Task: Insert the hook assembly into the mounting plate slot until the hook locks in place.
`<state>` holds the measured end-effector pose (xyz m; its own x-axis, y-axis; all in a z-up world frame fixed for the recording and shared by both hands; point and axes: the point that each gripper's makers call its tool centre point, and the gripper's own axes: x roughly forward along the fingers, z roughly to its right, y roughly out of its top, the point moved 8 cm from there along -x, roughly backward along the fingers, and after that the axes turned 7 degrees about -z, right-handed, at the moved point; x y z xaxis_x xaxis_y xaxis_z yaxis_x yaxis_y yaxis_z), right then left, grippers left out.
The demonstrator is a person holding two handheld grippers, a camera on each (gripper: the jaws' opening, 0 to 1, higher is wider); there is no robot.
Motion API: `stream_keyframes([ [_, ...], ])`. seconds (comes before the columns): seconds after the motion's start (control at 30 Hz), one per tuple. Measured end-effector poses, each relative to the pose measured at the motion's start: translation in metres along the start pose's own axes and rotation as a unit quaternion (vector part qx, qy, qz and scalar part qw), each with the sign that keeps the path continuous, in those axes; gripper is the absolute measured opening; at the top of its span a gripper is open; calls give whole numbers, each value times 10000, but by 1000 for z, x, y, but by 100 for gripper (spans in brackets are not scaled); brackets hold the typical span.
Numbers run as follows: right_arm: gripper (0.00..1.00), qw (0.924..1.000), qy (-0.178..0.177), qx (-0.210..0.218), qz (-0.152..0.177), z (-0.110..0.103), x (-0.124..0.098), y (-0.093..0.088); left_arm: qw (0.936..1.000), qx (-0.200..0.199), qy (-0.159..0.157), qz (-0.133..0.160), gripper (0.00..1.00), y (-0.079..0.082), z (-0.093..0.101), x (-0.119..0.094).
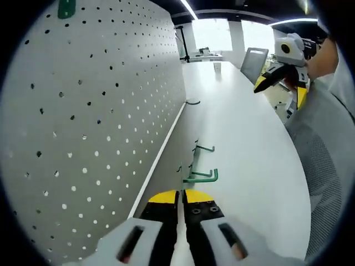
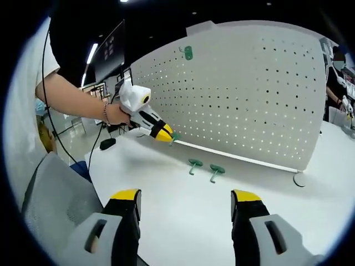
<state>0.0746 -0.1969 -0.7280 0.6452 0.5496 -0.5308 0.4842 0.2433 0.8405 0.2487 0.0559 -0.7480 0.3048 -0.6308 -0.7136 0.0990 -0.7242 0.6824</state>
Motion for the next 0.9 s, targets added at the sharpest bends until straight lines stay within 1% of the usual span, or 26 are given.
stream_keyframes([
  [0.13, 63, 10000, -7, -2, 48, -1, -1, 2, 9997, -114, 73, 209, 3, 5, 4, -6],
  [0.23, 63, 10000, -18, -16, 75, -1, -2, 4, 9994, -99, 222, 265, 3, 6, 8, -10],
  [0.3, 63, 9999, -35, -13, 108, -1, -3, 5, 9989, -203, 232, 360, 3, 7, 10, -12],
  [0.37, 63, 9999, -33, -23, 128, -2, -3, 7, 9983, -213, 353, 421, 3, 9, 13, -15],
  [0.5, 63, 9999, -17, -62, 152, -4, -2, 9, 9970, -338, 419, 554, 3, 11, 17, -20],
  [0.67, 63, 9998, -16, -65, 198, -5, -2, 11, 9947, -431, 562, 745, 3, 17, 24, -29],
  [0.8, 63, 9997, -7, -80, 227, -6, -2, 13, 9926, -504, 636, 898, 3, 18, 29, -35],
  [0.9, 63, 9996, -9, -86, 254, -7, -3, 14, 9899, -587, 742, 1054, 3, 19, 33, -41],
])
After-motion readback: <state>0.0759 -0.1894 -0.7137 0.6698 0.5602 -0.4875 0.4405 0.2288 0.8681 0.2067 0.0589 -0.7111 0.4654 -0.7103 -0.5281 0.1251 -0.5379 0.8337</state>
